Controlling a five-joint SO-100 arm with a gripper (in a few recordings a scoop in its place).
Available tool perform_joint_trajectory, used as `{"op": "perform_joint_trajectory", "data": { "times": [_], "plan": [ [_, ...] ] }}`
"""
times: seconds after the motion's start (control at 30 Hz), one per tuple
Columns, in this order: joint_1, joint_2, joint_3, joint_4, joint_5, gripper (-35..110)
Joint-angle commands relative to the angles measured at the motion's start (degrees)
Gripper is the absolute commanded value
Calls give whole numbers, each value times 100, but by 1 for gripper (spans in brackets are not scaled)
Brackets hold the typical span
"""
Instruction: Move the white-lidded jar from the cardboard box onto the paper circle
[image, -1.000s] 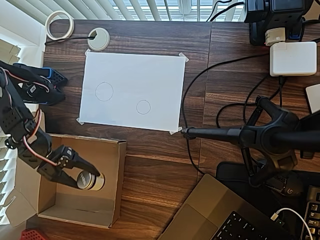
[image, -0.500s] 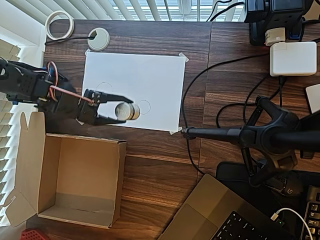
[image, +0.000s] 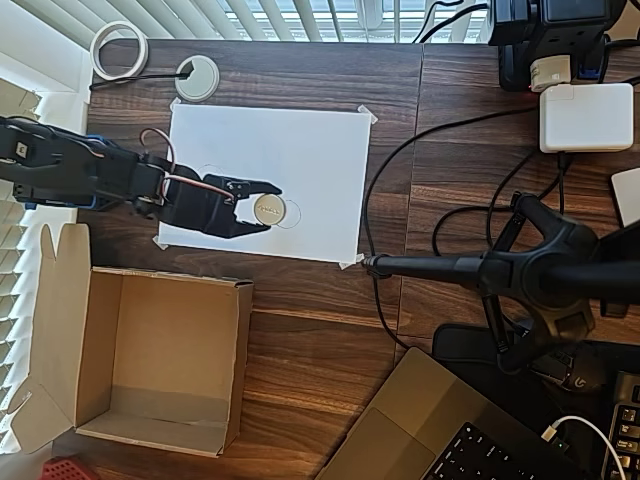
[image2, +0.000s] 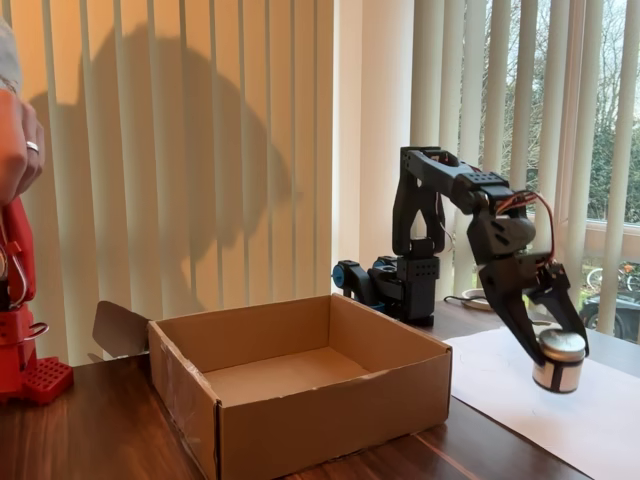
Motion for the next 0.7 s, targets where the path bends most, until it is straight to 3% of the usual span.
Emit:
{"op": "perform_joint_trajectory", "data": {
  "times": [0.0, 0.67],
  "plan": [
    [149, 237, 132, -492, -149, 11],
    [62, 97, 589, -896, -229, 11]
  ]
}}
